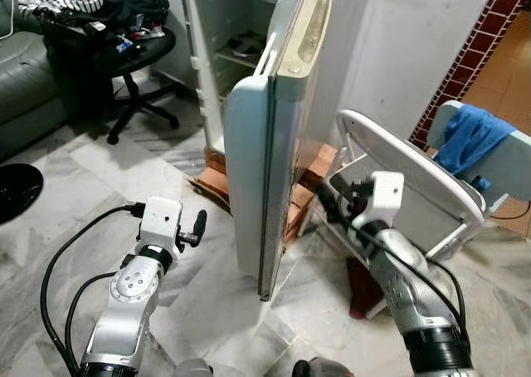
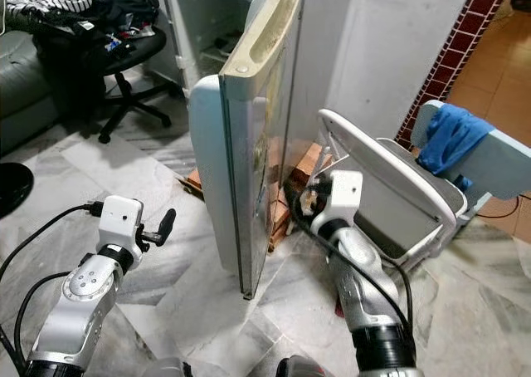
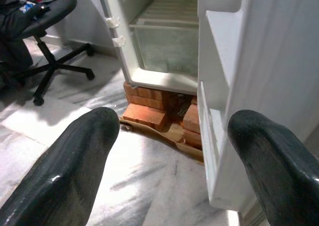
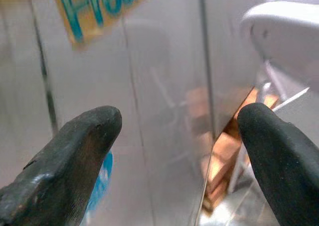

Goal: Restocking fridge

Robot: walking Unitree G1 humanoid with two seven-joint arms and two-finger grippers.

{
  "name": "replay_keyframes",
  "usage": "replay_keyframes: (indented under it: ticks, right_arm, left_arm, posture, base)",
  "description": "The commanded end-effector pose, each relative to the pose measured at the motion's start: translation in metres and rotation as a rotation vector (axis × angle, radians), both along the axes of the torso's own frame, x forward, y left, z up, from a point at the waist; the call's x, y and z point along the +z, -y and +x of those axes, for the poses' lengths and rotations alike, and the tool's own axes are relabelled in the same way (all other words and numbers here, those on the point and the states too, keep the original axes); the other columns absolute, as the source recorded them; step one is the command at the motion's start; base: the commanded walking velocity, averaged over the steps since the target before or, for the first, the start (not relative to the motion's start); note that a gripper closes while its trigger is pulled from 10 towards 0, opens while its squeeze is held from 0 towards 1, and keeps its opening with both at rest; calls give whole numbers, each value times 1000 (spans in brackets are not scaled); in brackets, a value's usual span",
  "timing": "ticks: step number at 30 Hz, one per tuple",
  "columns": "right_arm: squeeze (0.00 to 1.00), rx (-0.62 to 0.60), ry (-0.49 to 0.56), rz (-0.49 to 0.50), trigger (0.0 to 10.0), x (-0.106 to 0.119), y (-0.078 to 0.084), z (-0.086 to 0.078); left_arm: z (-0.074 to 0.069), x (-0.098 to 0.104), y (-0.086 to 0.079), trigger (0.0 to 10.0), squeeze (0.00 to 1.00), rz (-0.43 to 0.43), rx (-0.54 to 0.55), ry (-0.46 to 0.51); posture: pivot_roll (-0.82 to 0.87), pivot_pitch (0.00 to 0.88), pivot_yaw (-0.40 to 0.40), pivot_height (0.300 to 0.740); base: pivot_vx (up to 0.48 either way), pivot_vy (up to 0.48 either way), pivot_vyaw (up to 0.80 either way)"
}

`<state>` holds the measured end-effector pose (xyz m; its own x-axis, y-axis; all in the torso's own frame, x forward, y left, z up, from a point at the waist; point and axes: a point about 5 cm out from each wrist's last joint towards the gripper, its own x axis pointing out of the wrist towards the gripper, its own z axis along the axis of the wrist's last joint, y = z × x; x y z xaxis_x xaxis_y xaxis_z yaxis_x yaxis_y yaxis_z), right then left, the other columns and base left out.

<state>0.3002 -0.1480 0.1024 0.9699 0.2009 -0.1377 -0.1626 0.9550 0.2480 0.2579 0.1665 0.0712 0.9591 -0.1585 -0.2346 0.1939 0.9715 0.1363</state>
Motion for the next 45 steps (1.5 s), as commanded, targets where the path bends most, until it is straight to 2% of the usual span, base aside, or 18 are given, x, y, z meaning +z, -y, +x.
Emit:
replay_keyframes:
  ticks: [1, 3, 5, 6, 7, 8, 10, 12, 16, 19, 20, 21, 23, 26, 27, 33, 39, 45]
  right_arm:
    - [0, 0, 31, 20, 10000, 9, -10, 10]
    - [0, 9, 44, 35, 10000, 12, -15, 14]
    - [0, 106, 92, 207, 10000, 32, -40, 19]
    - [0, 249, 138, 356, 10000, 50, -61, 14]
    - [0, 426, 203, 471, 10000, 71, -80, 3]
    - [0, 426, 203, 471, 10000, 71, -80, 3]
    - [0, 699, 280, 572, 10000, 95, -99, -24]
    - [0, 847, 262, 573, 10000, 91, -102, -47]
    - [0, 720, 178, 463, 10000, 65, -95, -38]
    - [0, 488, 124, 293, 10000, 36, -73, -22]
    - [0, 366, 137, 156, 10000, 24, -56, -16]
    - [0, 366, 137, 156, 10000, 24, -56, -16]
    - [0, 206, 143, 57, 10000, 16, -35, -11]
    - [0, 69, 142, 47, 10000, 13, -16, -10]
    - [0, -20, 137, 49, 10000, 12, 0, -14]
    - [0, -158, 113, -27, 10000, 1, 20, -27]
    - [0, -218, 140, -113, 10000, -5, 26, -33]
    - [0, -259, 115, -108, 10000, -13, 28, -41]
  left_arm:
    - [-3, -4, 1, 10000, 0, 11, -1, -19]
    - [-5, -5, 1, 10000, 0, 10, -4, -24]
    - [-8, -6, 3, 10000, 0, 8, -12, -27]
    - [-8, -6, 3, 10000, 0, 8, -14, -26]
    - [-8, -6, 3, 10000, 0, 6, -14, -25]
    - [-8, -6, 3, 10000, 0, 6, -14, -25]
    - [-7, -6, 2, 10000, 0, 5, -13, -23]
    - [-7, -6, 2, 10000, 0, 5, -13, -21]
    - [-6, -6, 4, 10000, 0, 6, -17, -20]
    - [-4, -4, 6, 10000, 0, 4, -25, -12]
    - [-4, -2, 6, 10000, 0, 4, -27, 4]
    - [-4, -2, 6, 10000, 0, 4, -27, 4]
    - [-2, 3, 5, 10000, 0, 4, -14, 36]
    - [-1, 8, 4, 10000, 0, 12, 6, 67]
    - [0, 11, 3, 10000, 0, 7, 24, 89]
    - [1, 18, -1, 10000, 0, 32, 65, 156]
    - [4, 19, -8, 10000, 0, 17, 137, 172]
    - [2, 13, -13, 10000, 0, 23, 160, 160]
  posture:
    - [59, 50, 7, 740]
    - [59, 50, 7, 740]
    - [71, 47, 2, 740]
    - [75, 46, -2, 740]
    - [75, 45, -2, 740]
    - [75, 45, -2, 740]
    - [73, 44, -2, 740]
    - [66, 47, -1, 740]
    - [60, 50, 4, 740]
    - [52, 58, 7, 740]
    - [49, 57, 8, 740]
    - [49, 57, 8, 740]
    - [45, 61, 6, 740]
    - [47, 64, 6, 740]
    - [45, 62, 7, 740]
    - [42, 52, 16, 740]
    - [40, 52, 12, 740]
    - [26, 47, 34, 740]
  base:
    - [0, 0, 0]
    - [0, 0, 0]
    - [0, 0, 0]
    - [0, 0, 0]
    - [0, 0, 0]
    - [0, 0, 0]
    - [0, 0, 0]
    - [0, 0, 0]
    - [0, 0, 0]
    - [0, 0, 0]
    - [0, 0, 0]
    - [0, 0, 0]
    - [0, 0, 0]
    - [0, 203, 0]
    - [0, 476, 0]
    - [0, 476, 0]
    - [0, 476, 0]
    - [0, 479, -748]
